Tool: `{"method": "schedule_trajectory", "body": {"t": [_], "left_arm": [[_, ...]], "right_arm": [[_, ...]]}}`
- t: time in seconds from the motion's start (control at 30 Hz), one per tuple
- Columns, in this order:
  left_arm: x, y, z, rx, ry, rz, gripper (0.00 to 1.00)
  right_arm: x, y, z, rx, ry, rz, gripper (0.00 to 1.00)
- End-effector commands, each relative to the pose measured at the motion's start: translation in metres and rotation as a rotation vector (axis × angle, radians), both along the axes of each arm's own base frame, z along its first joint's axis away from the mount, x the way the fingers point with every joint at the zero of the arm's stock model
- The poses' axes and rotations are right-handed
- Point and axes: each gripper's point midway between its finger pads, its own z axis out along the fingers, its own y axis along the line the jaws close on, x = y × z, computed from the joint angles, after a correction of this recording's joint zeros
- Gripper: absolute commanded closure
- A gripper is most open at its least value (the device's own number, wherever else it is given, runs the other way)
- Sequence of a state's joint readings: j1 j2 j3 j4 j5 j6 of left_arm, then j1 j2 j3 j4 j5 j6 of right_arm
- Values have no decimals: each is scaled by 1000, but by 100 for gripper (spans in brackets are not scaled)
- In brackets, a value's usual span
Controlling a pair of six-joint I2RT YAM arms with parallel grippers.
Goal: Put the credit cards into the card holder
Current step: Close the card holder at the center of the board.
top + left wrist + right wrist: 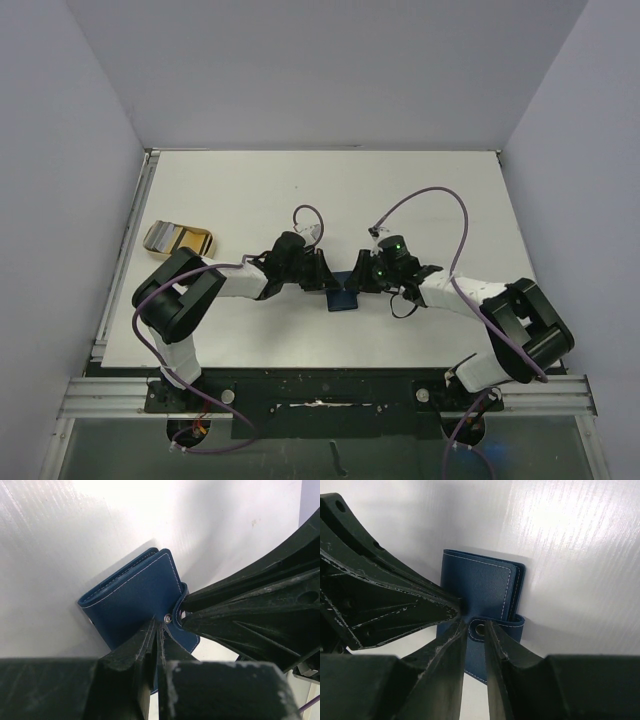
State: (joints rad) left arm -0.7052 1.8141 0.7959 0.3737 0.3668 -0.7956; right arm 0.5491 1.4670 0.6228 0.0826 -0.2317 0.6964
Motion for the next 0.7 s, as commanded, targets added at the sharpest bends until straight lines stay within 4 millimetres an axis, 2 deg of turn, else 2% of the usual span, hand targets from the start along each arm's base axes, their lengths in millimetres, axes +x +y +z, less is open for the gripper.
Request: {"method": "schedule_trajectory", "body": {"t": [0.0, 0.33, 0.67], "left_arm": [[4, 12, -15, 87, -5, 35, 97], [3, 13, -15, 88, -2, 34, 96], [3, 13, -12, 84, -3, 34, 96]], "right_arm": [[7, 10, 12, 71, -34, 5, 78], [8, -3, 29, 27, -76, -27, 78], [5, -6, 17, 5, -49, -33, 82]]}}
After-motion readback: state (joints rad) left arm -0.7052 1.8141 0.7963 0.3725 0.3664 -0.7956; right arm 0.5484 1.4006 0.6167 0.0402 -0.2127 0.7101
